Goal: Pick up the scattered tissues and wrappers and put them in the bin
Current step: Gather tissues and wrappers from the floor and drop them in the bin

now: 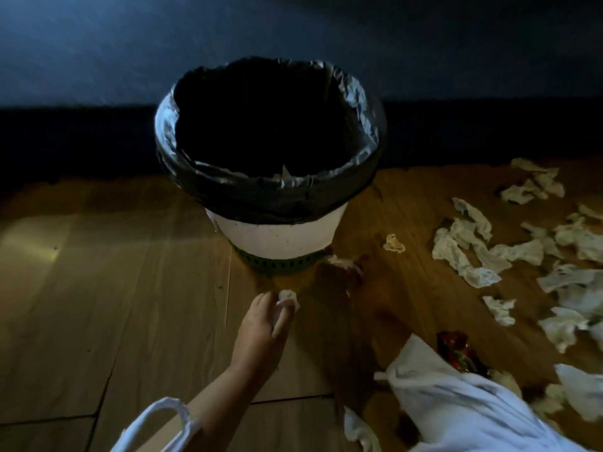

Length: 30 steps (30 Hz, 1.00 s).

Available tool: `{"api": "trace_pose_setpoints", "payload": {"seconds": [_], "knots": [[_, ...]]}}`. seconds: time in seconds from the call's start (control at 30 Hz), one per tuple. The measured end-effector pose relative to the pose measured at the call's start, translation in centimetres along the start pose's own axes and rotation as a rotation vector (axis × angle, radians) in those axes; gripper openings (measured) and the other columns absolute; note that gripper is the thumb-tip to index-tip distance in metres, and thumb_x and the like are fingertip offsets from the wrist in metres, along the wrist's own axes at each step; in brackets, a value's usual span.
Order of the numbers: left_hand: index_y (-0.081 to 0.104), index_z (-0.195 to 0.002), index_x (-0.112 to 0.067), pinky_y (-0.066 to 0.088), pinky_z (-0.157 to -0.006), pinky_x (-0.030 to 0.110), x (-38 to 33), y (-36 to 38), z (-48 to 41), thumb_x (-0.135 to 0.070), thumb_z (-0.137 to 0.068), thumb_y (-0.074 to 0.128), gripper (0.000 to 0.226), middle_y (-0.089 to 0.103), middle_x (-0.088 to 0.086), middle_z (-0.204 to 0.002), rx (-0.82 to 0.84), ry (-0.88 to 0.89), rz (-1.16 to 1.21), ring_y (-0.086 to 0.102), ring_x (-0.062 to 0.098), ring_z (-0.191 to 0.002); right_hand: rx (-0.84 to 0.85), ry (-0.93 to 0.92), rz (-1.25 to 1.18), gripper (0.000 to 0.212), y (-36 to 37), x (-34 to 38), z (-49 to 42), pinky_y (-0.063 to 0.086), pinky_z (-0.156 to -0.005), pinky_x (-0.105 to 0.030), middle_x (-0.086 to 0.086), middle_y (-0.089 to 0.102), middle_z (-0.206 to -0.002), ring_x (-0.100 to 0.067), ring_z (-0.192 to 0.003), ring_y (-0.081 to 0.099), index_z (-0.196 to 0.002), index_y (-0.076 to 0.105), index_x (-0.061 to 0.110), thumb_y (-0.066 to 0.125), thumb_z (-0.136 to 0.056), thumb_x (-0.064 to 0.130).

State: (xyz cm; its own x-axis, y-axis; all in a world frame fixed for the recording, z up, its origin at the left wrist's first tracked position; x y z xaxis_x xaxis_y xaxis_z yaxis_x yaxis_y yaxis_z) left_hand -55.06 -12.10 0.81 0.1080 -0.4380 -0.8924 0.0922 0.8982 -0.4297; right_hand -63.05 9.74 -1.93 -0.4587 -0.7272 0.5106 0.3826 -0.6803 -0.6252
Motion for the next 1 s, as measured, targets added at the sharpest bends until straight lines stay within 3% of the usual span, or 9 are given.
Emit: {"api": "trace_pose_setpoints", "payload": {"seconds": [0.1,0.17,0.3,0.43,0.5,0.63,0.77,0.9,1.0], "knots": [[0.057,-0.092,-0.027,0.042,-0.064,0.011,-2.8,-1.5,-0.1,-0.053,-0.09,0.036,0.033,0.057,-0.006,-0.091,-0.076,0.043,0.093,0.056,-0.001,-0.077,-0.048,-0.002,0.122,0.029,-2.4,0.7,1.1,0.048,-0.089,-0.035,0.003,0.058,-0.105,-0.018,-0.097,0.056,-0.106,0.052,0.037,0.064,-0.081,0.029],[0.058,-0.095,-0.027,0.043,-0.065,0.01,-4.4,-2.5,-0.5,-0.049,-0.091,0.038,0.03,0.06,-0.005,-0.095,-0.13,0.046,0.137,0.057,-0.002,-0.08,-0.246,-0.051,0.079,0.029,-3.0,1.0,1.8,0.047,-0.092,-0.038,-0.001,0.059,-0.108,-0.022,-0.101,0.056,-0.111,0.053,0.029,0.06,-0.084,0.025],[0.061,-0.092,-0.023,0.042,-0.064,0.016,-6.8,-3.8,-0.6,-0.049,-0.088,0.039,0.034,0.062,-0.004,-0.087,-0.222,0.116,0.155,0.059,0.005,-0.078,-0.53,-0.15,-0.366,0.029,-4.9,2.6,5.4,0.039,-0.078,-0.031,-0.016,0.056,-0.106,-0.031,-0.099,0.055,-0.121,0.047,0.007,0.043,-0.093,0.012],[0.056,-0.073,-0.01,0.038,-0.056,0.034,-10.8,-5.1,0.8,-0.046,-0.085,0.036,0.043,0.053,0.007,-0.065,-0.317,0.309,0.303,0.048,0.018,-0.059,-0.771,-0.402,-0.743,0.019,-8.2,7.0,10.9,0.037,-0.055,-0.021,-0.007,0.054,-0.079,-0.019,-0.071,0.052,-0.096,0.053,0.007,0.038,-0.089,0.016],[0.053,-0.073,-0.004,0.036,-0.055,0.025,-13.8,-6.3,0.7,-0.042,-0.085,0.036,0.044,0.049,0.009,-0.066,-0.354,0.379,0.382,0.045,0.015,-0.058,-0.774,-0.512,-0.854,0.018,-10.2,9.8,13.0,0.034,-0.05,-0.02,-0.002,0.046,-0.066,-0.009,-0.056,0.042,-0.083,0.049,0.009,0.037,-0.081,0.022],[0.051,-0.075,-0.019,0.035,-0.054,0.013,-20.0,-9.0,-2.2,-0.024,-0.09,0.041,0.019,0.045,-0.005,-0.067,-0.428,0.411,0.366,0.043,-0.001,-0.059,-0.679,-0.708,-0.902,0.02,-13.7,16.5,14.8,0.038,-0.064,-0.02,0.004,0.047,-0.07,-0.002,-0.062,0.045,-0.078,0.047,0.019,0.037,-0.084,0.036],[0.058,-0.105,-0.008,0.033,-0.063,0.021,-22.5,-11.1,-6.6,-0.016,-0.093,0.046,0.019,0.057,-0.002,-0.083,-0.468,0.121,0.089,0.052,0.016,-0.083,-0.483,-0.525,-0.837,0.015,-14.1,22.4,11.9,0.041,-0.07,-0.03,-0.011,0.062,-0.084,-0.02,-0.073,0.054,-0.074,0.047,0.02,0.049,-0.08,0.034],[0.044,-0.132,-0.01,0.04,-0.089,0.029,-21.2,-11.5,-8.3,-0.027,-0.093,0.049,0.043,0.058,0.013,-0.123,-0.213,-0.071,-0.246,0.054,0.03,-0.113,-0.11,-0.384,-0.863,0.025,-13.2,23.9,11.7,0.044,-0.057,-0.024,-0.01,0.057,-0.08,-0.023,-0.07,0.056,-0.1,0.058,0.008,0.043,-0.097,0.026],[0.042,-0.135,-0.017,0.038,-0.104,0.04,-19.6,-10.6,-6.6,-0.033,-0.096,0.042,0.042,0.054,0.007,-0.132,-0.163,0.006,-0.447,0.047,0.027,-0.124,-0.166,-0.381,-0.683,0.041,-13.2,23.7,11.1,0.042,-0.086,-0.033,-0.014,0.057,-0.12,-0.031,-0.111,0.053,-0.123,0.05,-0.004,0.036,-0.099,0.027]]}}
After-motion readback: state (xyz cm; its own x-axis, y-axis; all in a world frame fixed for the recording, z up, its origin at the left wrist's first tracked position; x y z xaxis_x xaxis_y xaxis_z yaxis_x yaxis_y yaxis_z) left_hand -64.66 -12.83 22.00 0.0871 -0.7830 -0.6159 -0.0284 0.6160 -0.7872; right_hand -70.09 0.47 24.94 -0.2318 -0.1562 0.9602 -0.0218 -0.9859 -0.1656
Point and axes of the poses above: each hand's wrist, its own z-axis away from the middle knuckle, its own y-axis out of the palm, x = y × z, the point moved 1 cm from there along -z, towards the middle knuckle
